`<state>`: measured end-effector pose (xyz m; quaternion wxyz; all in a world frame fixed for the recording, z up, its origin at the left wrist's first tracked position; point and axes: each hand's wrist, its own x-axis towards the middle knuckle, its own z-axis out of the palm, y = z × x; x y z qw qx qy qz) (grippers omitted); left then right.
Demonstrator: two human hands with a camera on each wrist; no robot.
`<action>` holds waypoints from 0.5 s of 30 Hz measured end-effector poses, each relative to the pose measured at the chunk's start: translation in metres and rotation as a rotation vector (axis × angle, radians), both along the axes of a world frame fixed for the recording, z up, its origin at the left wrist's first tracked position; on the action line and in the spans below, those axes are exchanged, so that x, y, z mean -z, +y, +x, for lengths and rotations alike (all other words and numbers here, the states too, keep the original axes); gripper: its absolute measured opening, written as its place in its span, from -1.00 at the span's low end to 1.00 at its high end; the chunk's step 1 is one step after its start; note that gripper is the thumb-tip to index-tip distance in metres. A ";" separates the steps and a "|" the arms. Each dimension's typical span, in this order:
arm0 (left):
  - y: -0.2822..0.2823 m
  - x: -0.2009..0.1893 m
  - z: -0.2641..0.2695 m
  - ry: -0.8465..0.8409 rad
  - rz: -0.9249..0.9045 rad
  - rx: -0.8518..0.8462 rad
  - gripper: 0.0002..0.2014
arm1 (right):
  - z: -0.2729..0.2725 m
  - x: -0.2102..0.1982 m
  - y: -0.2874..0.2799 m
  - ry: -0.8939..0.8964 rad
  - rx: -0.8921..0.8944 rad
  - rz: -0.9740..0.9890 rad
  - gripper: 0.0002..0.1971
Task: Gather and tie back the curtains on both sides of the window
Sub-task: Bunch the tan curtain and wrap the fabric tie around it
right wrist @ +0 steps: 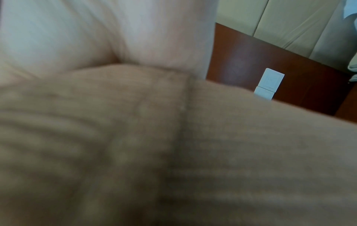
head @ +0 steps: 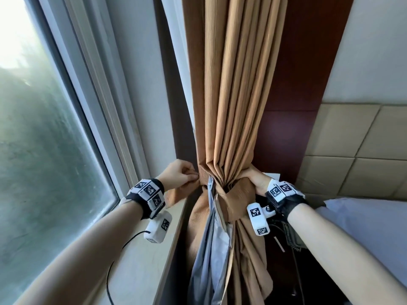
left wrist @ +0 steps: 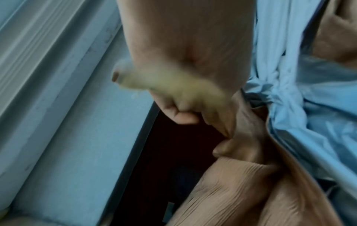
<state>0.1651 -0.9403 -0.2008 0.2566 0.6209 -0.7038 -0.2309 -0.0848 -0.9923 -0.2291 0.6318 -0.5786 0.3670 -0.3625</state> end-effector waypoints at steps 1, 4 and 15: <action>0.008 -0.004 0.004 -0.038 -0.043 -0.024 -0.74 | 0.006 0.002 0.001 -0.003 -0.003 0.001 -0.50; 0.009 -0.007 0.010 -0.101 -0.052 -0.052 -0.92 | 0.007 0.008 -0.003 -0.033 0.022 0.029 -0.48; 0.013 -0.013 -0.004 0.114 0.181 -0.175 -0.74 | 0.025 0.008 0.007 -0.085 0.021 0.038 -0.59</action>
